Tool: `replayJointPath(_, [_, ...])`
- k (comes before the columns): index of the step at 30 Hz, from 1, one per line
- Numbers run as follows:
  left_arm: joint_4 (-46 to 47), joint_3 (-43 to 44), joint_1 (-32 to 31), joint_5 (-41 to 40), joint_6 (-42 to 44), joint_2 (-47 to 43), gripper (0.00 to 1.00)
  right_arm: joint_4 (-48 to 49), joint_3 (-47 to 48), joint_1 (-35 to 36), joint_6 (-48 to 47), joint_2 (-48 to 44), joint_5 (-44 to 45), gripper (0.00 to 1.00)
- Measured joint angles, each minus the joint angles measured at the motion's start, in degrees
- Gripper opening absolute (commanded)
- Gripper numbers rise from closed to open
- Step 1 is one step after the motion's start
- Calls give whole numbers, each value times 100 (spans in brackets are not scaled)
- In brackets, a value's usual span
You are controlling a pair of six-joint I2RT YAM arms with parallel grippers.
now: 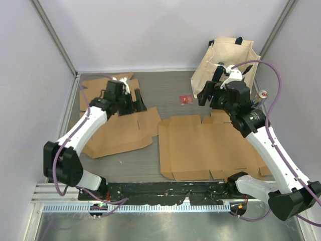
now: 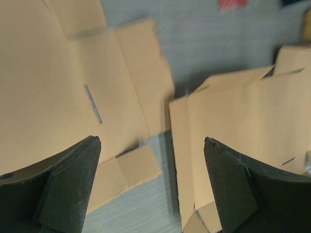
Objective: Fold the paper box
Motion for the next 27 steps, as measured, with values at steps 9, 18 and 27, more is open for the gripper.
replayJointPath(9, [866,-621,-1266,13,-575,1657,74,144,-723,0,313,-149,-195,99])
replayJointPath(18, [1534,-619,-1626,-170,-925,2367,60,142,-896,-2,435,-442,-234,99])
replayJointPath(27, [2275,-820,-1641,166,-1357,2481,23,219,-933,-2,531,-507,-238,98])
